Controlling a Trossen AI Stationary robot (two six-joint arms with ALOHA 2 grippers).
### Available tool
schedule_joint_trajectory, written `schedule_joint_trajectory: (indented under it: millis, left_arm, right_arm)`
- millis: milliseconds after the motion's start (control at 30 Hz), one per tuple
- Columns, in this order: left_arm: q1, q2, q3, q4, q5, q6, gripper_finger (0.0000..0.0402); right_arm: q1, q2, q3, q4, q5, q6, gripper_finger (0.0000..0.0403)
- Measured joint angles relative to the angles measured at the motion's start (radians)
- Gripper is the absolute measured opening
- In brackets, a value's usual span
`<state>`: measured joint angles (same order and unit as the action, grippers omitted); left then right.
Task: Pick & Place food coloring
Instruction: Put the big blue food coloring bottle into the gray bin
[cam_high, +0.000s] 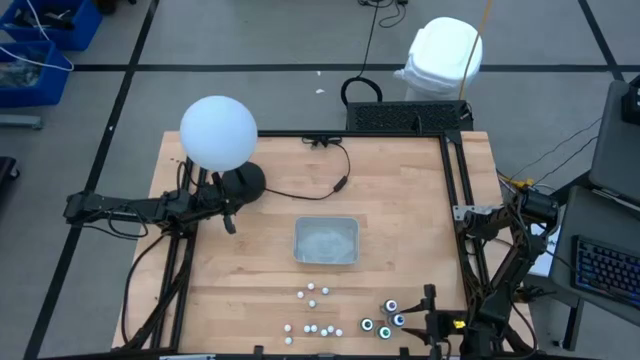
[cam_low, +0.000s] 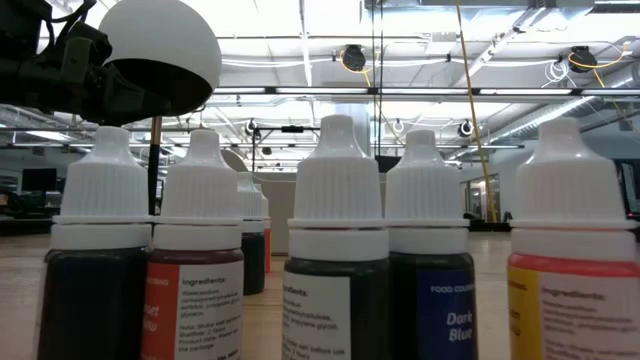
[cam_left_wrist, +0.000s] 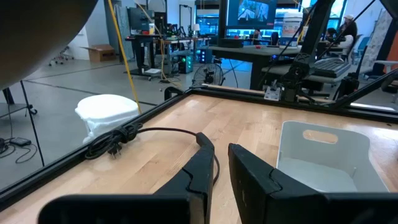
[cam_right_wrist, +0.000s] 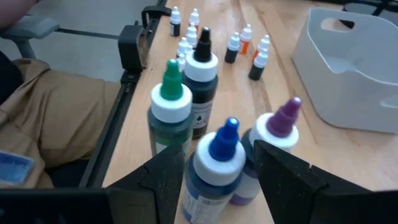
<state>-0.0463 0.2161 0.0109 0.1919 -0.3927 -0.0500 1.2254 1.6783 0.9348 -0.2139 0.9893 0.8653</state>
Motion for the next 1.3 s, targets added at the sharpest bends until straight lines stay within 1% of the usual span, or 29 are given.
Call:
schedule_joint_trajectory:
  millis: [133, 367, 567, 700, 967, 1067, 1300]
  left_arm:
    - [0.0, 0.0, 0.0, 0.0, 0.0, -0.005, 0.0056]
    - [0.0, 0.0, 0.0, 0.0, 0.0, -0.005, 0.0056]
    - [0.0, 0.0, 0.0, 0.0, 0.0, -0.003, 0.0056]
    - [0.0, 0.0, 0.0, 0.0, 0.0, -0.004, 0.0056]
    - [0.0, 0.0, 0.0, 0.0, 0.001, -0.003, 0.0056]
    - [0.0, 0.0, 0.0, 0.0, 0.001, -0.003, 0.0056]
    - [0.0, 0.0, 0.0, -0.001, 0.001, -0.003, 0.0056]
  right_arm:
    - [0.0, 0.0, 0.0, -0.022, 0.0, 0.042, 0.0183]
    - [-0.002, 0.0, 0.0, -0.022, 0.0, 0.042, 0.0183]
    - [-0.007, 0.003, 0.0, 0.017, -0.008, 0.02, 0.0183]
    - [-0.027, 0.005, 0.0, 0.023, -0.048, 0.021, 0.0183]
    - [-0.047, 0.006, 0.0, 0.023, -0.053, 0.013, 0.0183]
    - [-0.048, 0.006, 0.0, 0.022, -0.082, 0.014, 0.0183]
    - [-0.048, 0.005, 0.0, 0.022, -0.104, 0.017, 0.0181]
